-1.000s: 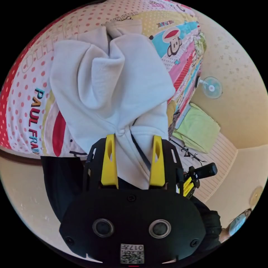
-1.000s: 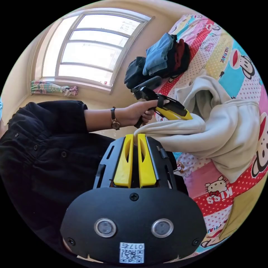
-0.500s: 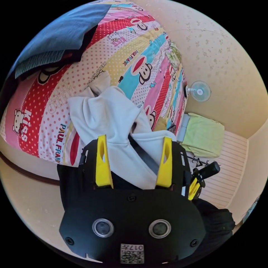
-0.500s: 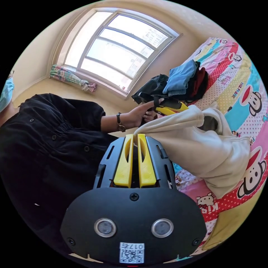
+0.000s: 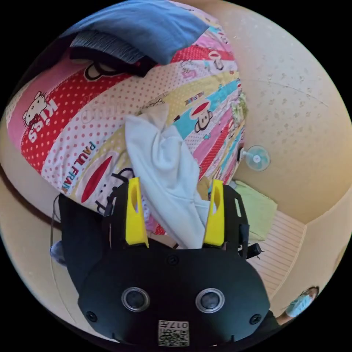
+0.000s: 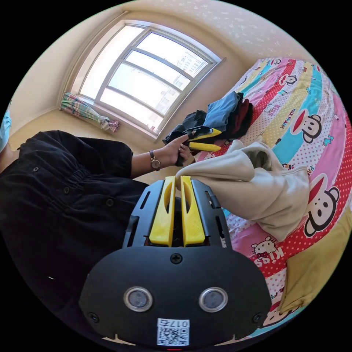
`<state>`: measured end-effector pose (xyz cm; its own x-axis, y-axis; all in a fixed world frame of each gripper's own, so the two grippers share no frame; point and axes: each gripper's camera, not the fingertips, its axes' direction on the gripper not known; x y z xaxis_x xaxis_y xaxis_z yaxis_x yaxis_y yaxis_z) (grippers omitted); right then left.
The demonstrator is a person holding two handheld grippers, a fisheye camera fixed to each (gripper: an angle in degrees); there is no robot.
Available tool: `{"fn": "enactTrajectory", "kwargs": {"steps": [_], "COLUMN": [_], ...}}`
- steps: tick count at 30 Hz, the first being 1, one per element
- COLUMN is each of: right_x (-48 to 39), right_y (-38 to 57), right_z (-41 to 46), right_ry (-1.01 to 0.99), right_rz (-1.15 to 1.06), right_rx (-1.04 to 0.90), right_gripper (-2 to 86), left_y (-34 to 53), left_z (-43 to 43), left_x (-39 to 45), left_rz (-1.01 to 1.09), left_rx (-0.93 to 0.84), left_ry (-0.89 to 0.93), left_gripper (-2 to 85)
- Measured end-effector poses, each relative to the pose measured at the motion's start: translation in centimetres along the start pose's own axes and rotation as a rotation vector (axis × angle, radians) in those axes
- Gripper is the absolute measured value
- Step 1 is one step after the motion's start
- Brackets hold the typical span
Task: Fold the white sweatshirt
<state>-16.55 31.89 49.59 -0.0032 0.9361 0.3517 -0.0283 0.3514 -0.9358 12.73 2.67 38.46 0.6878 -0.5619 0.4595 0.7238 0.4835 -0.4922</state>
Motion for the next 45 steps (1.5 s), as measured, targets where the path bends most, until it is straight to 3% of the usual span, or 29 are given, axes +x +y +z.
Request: {"fn": "enactTrajectory", "kwargs": {"steps": [3,5,7,9,13,17,22,24,26,30,32,34,39,45], "right_x": [-1.2,-2.5,-4.6,-6.9,-14.0,-19.5,-23.2,-23.7,-23.2,-20.0,-18.8,-17.9,-16.6,-17.4], "right_y": [-1.0,-2.0,-3.7,-5.3,-9.2,-11.1,-9.7,-8.3,-7.1,-6.4,-7.1,-8.5,-11.8,-14.7], "right_z": [0.7,1.3,2.2,3.1,5.6,4.7,-7.2,-11.7,-15.3,-19.1,-18.7,-17.0,-12.1,-9.2], "right_ry": [-0.071,-0.116,-0.195,-0.21,-0.191,-0.07,-0.047,-0.034,0.006,0.031,-0.044,-0.208,-0.341,-0.516], "right_rz": [-0.046,-0.095,-0.167,-0.225,-0.446,-0.623,-0.716,-0.726,-0.696,-0.475,-0.408,-0.355,-0.199,-0.096], "right_rx": [0.015,0.023,0.011,-0.011,-0.135,-0.199,0.086,0.253,0.422,0.636,0.63,0.581,0.399,0.134], "right_gripper": [3.0,3.1,3.1,3.2,3.4,3.7,5.4,5.9,6.6,11.6,17.3,22.4,25.3,22.0], "left_y": [-0.4,1.3,2.5,1.9,2.3,12.9,27.4,31.1,34.5,36.6,37.9,39.2,42.4,43.6], "left_z": [5.6,9.1,10.0,9.5,3.3,-4.4,-11.4,-12.9,-14.3,-14.4,-12.4,-10.3,-4.1,3.3], "left_x": [-5.0,-9.7,-12.2,-11.9,-1.7,7.9,5.4,1.9,-3.1,-8.9,-10.9,-11.5,-11.4,-10.2], "left_rz": [-0.038,-0.15,-0.223,-0.112,0.57,1.218,1.755,1.883,2.01,2.091,2.115,2.122,2.126,2.103], "left_rx": [-0.226,-0.256,-0.205,-0.249,-0.513,-0.665,-0.662,-0.612,-0.528,-0.459,-0.565,-0.62,-0.766,-0.938], "left_ry": [0.077,0.517,0.78,0.919,0.728,0.605,0.645,0.74,0.963,1.411,1.663,1.761,1.822,1.71], "left_gripper": [25.8,17.4,12.1,10.3,8.4,7.1,6.6,6.3,5.8,5.7,5.6,5.6,5.6,5.6]}}
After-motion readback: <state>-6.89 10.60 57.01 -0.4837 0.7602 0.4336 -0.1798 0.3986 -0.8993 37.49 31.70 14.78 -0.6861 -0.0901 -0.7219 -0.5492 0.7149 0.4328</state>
